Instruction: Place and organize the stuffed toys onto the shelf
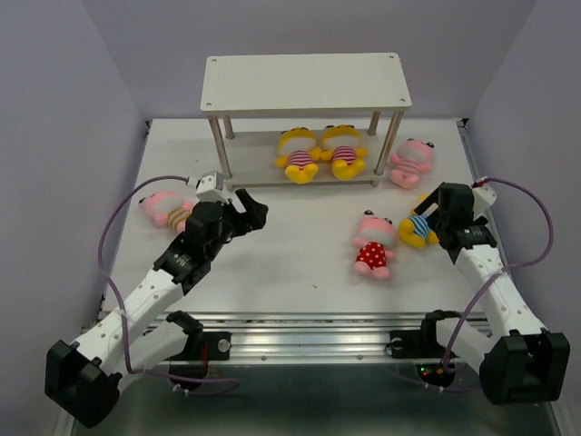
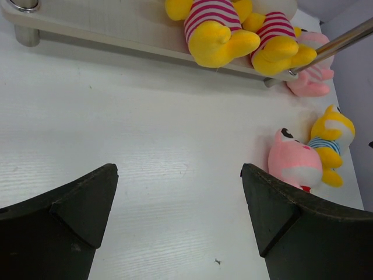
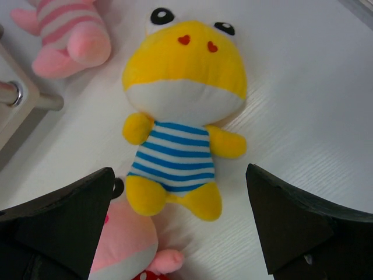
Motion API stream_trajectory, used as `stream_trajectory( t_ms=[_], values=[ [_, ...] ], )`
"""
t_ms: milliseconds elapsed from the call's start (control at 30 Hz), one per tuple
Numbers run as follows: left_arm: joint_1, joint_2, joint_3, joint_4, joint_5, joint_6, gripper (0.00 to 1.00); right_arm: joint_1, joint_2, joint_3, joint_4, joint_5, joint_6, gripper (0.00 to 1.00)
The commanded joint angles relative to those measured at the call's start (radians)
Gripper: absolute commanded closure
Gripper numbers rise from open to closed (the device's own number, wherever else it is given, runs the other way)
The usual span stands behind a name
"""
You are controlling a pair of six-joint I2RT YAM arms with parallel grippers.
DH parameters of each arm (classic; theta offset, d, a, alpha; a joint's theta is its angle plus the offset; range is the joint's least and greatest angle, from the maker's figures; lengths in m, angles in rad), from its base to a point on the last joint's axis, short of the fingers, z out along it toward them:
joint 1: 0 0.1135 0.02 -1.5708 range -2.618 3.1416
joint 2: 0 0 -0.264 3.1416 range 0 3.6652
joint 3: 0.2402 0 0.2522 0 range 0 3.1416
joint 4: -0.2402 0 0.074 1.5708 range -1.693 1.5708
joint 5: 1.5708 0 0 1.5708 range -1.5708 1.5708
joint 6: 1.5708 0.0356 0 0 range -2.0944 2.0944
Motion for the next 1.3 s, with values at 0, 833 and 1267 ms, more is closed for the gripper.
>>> stream_trajectory(
  t_ms=[0, 833, 1267],
  values=[
    [-0.002, -0.011, -0.017, 0.030, 0.018, -0.022, 0.01, -0.143, 0.007, 0.007, 0.005, -0.115, 0.002, 0.00],
    [-0.002, 0.095, -0.022, 0.133, 0.099, 0.044, 0.01, -0.384, 0.115, -0.214, 0.179, -0.380, -0.015, 0.23],
    [-0.002, 0.086, -0.031, 0.143, 0.119, 0.043, 0.01, -0.393, 0.144, -0.262, 0.350, -0.466, -0.062, 0.26]
  ],
)
